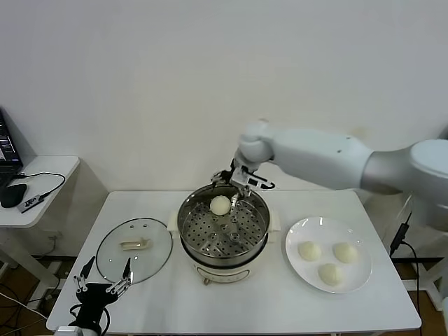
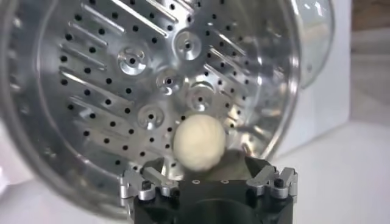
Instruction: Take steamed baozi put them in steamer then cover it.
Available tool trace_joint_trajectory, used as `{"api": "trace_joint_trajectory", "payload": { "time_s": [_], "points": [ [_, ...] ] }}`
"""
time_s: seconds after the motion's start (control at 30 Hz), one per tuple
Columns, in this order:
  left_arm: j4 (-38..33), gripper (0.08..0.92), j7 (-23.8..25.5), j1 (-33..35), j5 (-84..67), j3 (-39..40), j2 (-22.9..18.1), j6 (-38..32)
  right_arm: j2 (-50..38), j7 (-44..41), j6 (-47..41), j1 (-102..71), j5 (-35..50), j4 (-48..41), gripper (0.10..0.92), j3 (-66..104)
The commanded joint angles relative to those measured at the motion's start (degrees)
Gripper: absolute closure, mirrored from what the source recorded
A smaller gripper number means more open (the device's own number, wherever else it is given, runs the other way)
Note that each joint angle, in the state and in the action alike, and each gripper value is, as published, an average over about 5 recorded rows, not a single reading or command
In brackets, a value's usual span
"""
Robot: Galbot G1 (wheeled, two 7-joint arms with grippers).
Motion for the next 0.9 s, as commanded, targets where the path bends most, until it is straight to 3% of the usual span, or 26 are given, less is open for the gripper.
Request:
{"api": "trace_joint_trajectory", "payload": {
  "time_s": [0.03,0.23,0.4,0.9],
  "points": [
    [-0.4,0.177,0.5,0.0,-1.2,0.0,0.6,0.5,-19.2,-4.3,-20.1,4.6,8.7,14.9,0.203,0.8],
    [0.1,0.177,1.9,-0.7,-2.3,0.5,1.5,-1.2,-31.9,-5.4,-25.5,2.4,8.3,21.5,0.203,1.9],
    [1.1,0.177,2.0,-0.8,-2.8,0.2,2.5,-1.9,-37.2,-5.8,-26.5,-4.0,4.6,22.9,0.203,4.9],
    [3.0,0.177,1.9,-1.4,-2.5,0.7,2.7,-1.9,-38.2,-4.7,-27.5,-31.8,-5.4,19.2,0.203,20.6]
  ]
}}
